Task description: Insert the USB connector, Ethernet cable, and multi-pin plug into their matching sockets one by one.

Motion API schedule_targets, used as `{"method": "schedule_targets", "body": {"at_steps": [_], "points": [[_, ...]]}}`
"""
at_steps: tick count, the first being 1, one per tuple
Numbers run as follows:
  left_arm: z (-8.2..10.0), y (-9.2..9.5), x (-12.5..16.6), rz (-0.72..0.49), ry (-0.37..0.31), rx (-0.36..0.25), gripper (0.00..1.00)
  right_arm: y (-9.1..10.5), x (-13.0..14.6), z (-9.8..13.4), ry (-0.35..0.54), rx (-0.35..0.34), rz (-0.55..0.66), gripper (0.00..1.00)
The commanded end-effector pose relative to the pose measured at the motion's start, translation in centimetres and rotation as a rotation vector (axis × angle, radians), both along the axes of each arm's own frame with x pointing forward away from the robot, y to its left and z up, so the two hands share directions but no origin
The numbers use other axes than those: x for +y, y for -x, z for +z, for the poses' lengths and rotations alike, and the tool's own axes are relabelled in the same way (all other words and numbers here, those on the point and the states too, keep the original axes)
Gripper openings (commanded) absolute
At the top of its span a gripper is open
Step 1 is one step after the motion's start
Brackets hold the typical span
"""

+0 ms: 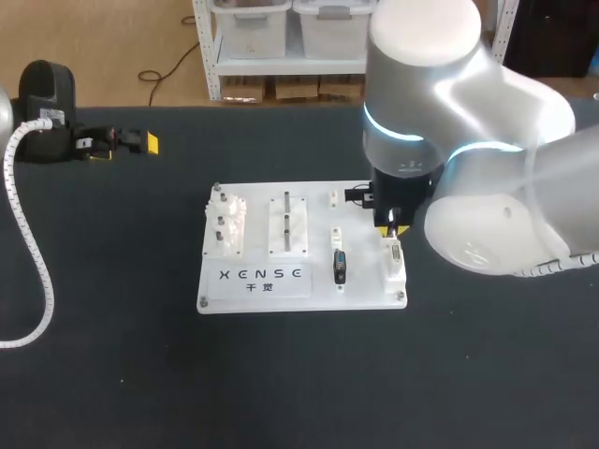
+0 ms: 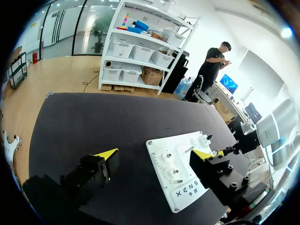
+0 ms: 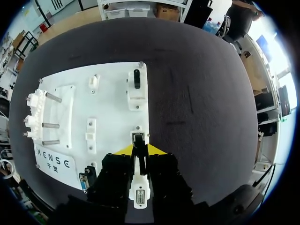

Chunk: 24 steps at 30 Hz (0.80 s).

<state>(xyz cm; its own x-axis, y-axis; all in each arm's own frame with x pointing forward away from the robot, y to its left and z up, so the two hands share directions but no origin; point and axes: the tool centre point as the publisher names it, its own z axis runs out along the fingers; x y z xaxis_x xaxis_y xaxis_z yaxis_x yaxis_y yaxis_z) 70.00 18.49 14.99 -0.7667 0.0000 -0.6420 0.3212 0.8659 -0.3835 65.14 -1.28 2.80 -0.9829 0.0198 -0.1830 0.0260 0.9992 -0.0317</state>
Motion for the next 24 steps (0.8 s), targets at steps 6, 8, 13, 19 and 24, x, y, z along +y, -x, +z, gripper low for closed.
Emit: {"method": "schedule_targets", "body": {"at_steps": [6, 8, 13, 19, 24], "points": [[0.0, 0.0, 0.0, 0.000, 0.000, 0.000, 1.00, -1.3, -0.2, -0.9, -0.008, 0.031, -0.024, 0.00], [0.0, 0.0, 0.0, 0.000, 0.000, 0.000, 1.00, -1.4, 0.0, -0.9, -0.010, 0.036, -0.021, 0.00], [0.0, 0.0, 0.0, 0.000, 0.000, 0.000, 1.00, -1.6, 0.4, -0.1, -0.027, 0.036, -0.014, 0.00], [0.0, 0.0, 0.0, 0.000, 0.000, 0.000, 1.00, -1.4, 0.5, 0.9, -0.033, 0.032, 0.003, 0.00], [0.0, 0.0, 0.0, 0.000, 0.000, 0.000, 1.00, -1.3, 0.3, 1.3, -0.039, 0.030, 0.000, 0.00]]}}
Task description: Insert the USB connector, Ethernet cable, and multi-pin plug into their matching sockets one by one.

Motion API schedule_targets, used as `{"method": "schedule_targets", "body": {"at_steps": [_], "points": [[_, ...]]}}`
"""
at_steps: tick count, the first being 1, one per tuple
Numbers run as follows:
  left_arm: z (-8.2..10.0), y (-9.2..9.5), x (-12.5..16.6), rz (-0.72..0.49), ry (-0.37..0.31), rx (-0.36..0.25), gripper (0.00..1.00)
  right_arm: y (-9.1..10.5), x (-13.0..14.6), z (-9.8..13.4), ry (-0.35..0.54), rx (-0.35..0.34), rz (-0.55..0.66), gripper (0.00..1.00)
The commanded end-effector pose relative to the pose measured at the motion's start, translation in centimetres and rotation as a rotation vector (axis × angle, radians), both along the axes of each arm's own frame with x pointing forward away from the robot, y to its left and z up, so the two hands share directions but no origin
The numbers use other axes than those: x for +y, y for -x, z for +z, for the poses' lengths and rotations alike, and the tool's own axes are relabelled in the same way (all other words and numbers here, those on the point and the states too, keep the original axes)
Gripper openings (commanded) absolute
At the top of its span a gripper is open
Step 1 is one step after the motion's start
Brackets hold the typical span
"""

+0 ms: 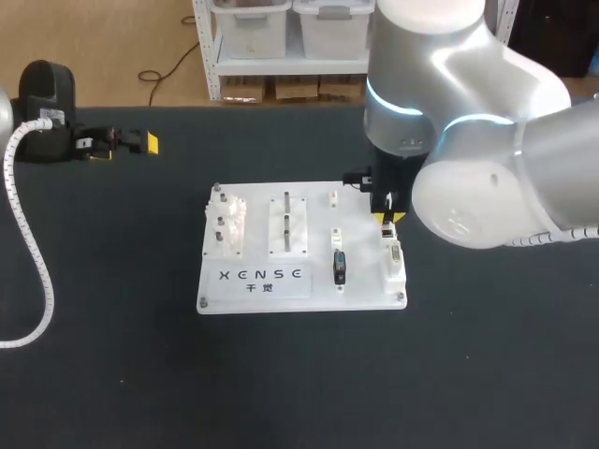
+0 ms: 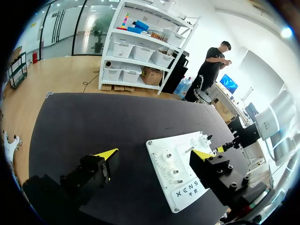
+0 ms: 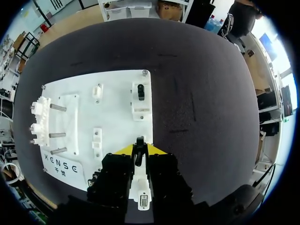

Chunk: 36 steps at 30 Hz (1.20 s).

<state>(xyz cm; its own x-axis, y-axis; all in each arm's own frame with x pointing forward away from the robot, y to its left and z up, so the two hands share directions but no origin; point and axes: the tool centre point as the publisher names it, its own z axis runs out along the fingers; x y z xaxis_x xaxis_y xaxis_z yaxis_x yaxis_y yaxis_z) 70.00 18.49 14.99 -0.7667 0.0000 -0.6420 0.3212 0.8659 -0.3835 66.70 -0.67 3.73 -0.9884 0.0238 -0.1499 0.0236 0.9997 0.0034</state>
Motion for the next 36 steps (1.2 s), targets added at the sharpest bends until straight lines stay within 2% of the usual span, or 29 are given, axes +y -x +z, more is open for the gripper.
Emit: {"method": "schedule_targets", "body": {"at_steps": [1, 9, 27, 36], "points": [[0.0, 0.0, 0.0, 0.000, 0.000, 0.000, 1.00, 0.4, -0.3, 0.5, -0.004, -0.001, -0.004, 0.00], [0.0, 0.0, 0.0, 0.000, 0.000, 0.000, 1.00, 1.0, -0.5, 1.0, -0.014, -0.001, -0.005, 0.00], [0.0, 0.0, 0.0, 0.000, 0.000, 0.000, 1.00, 1.1, -0.5, -0.7, 0.005, 0.021, -0.005, 0.00], [0.0, 0.0, 0.0, 0.000, 0.000, 0.000, 1.00, 0.8, -0.1, -0.6, -0.003, 0.015, 0.004, 0.00]]}}
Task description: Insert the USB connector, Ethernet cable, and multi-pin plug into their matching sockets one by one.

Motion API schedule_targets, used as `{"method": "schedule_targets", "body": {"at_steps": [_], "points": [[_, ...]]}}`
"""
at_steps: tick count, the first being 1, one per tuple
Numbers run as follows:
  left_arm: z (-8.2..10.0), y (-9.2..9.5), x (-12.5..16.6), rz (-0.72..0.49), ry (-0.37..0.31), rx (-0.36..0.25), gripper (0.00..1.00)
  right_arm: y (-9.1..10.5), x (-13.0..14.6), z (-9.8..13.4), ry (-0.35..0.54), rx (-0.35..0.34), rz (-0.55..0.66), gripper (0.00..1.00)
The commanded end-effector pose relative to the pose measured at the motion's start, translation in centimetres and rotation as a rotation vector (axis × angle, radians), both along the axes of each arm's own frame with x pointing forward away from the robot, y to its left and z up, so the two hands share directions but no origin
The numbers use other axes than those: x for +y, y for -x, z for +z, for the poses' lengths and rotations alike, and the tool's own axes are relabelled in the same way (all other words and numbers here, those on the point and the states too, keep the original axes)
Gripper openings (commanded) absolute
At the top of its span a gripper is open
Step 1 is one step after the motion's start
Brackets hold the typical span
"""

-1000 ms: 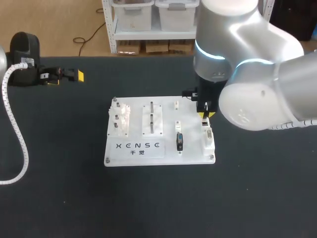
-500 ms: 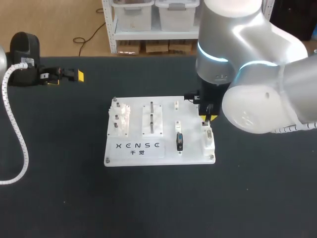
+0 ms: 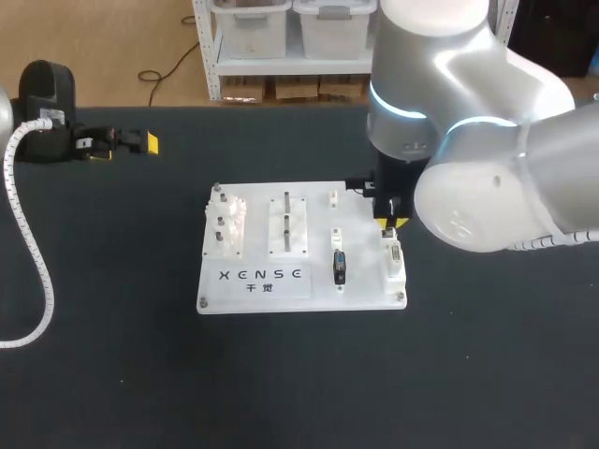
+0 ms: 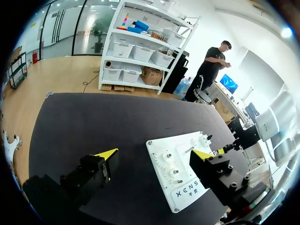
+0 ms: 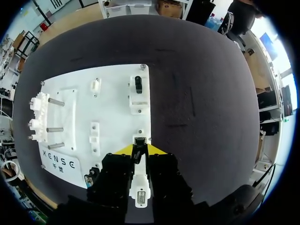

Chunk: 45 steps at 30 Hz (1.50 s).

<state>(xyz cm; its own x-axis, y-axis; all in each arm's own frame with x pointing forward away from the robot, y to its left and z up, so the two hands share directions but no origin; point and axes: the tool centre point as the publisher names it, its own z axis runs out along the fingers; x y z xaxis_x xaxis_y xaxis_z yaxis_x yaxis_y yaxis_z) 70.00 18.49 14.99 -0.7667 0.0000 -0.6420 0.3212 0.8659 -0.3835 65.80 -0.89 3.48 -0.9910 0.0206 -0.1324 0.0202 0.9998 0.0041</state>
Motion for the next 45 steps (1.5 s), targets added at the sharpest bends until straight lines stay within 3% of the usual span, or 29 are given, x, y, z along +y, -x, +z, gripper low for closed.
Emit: {"method": "schedule_targets", "body": {"at_steps": [1, 40, 44, 45], "points": [[0.0, 0.0, 0.0, 0.000, 0.000, 0.000, 1.00, -0.1, 0.2, -0.3, -0.002, -0.004, 0.001, 0.00], [0.0, 0.0, 0.0, 0.000, 0.000, 0.000, 1.00, -0.5, 0.2, -3.6, 0.073, 0.035, 0.005, 0.00], [0.0, 0.0, 0.0, 0.000, 0.000, 0.000, 1.00, -0.5, 0.4, -2.6, 0.063, 0.010, 0.021, 0.00], [0.0, 0.0, 0.0, 0.000, 0.000, 0.000, 1.00, -0.5, 0.3, -2.3, 0.059, 0.004, 0.025, 0.04]]}}
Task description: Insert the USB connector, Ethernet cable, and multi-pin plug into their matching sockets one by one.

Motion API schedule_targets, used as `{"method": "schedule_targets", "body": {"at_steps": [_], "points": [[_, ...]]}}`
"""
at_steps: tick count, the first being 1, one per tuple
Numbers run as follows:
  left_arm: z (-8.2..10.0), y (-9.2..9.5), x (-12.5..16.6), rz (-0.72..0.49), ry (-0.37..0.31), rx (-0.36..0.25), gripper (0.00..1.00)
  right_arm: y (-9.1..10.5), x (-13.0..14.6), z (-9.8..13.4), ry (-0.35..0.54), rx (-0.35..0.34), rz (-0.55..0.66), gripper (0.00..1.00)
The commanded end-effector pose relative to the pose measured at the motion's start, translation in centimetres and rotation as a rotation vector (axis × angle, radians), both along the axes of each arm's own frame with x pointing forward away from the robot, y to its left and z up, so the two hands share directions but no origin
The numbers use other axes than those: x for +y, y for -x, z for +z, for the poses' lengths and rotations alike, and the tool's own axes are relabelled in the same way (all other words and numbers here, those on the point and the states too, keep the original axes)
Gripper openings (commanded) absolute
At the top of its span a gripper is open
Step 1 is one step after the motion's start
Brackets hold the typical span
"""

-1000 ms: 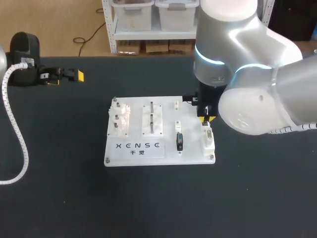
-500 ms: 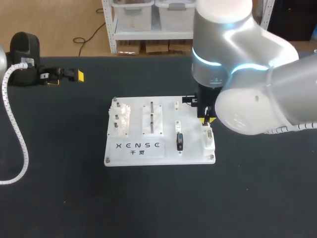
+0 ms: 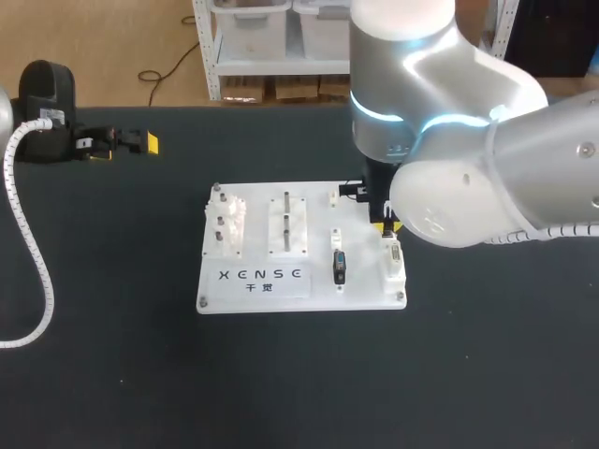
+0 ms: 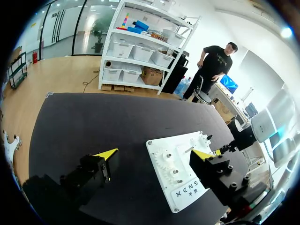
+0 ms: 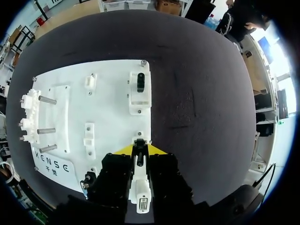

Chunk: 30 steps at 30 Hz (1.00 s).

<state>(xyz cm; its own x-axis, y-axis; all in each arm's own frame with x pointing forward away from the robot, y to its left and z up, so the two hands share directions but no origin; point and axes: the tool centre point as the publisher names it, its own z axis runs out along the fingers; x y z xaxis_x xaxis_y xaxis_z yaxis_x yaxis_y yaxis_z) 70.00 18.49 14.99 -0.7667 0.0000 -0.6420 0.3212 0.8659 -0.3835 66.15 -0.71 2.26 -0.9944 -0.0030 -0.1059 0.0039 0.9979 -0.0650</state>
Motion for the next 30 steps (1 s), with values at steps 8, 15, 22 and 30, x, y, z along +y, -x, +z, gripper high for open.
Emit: {"method": "schedule_targets", "body": {"at_steps": [8, 15, 22, 30], "points": [[0.0, 0.0, 0.0, 0.000, 0.000, 0.000, 1.00, 0.1, 0.4, 4.5, -0.001, -0.166, 0.071, 1.00], [0.0, 0.0, 0.0, 0.000, 0.000, 0.000, 1.00, 1.7, 2.1, 6.5, -0.049, -0.138, 0.104, 1.00], [0.0, 0.0, 0.0, 0.000, 0.000, 0.000, 1.00, 4.2, 4.8, 5.4, -0.109, -0.041, 0.155, 1.00], [0.0, 0.0, 0.0, 0.000, 0.000, 0.000, 1.00, 6.3, 6.7, 4.0, -0.124, 0.019, 0.225, 1.00]]}}
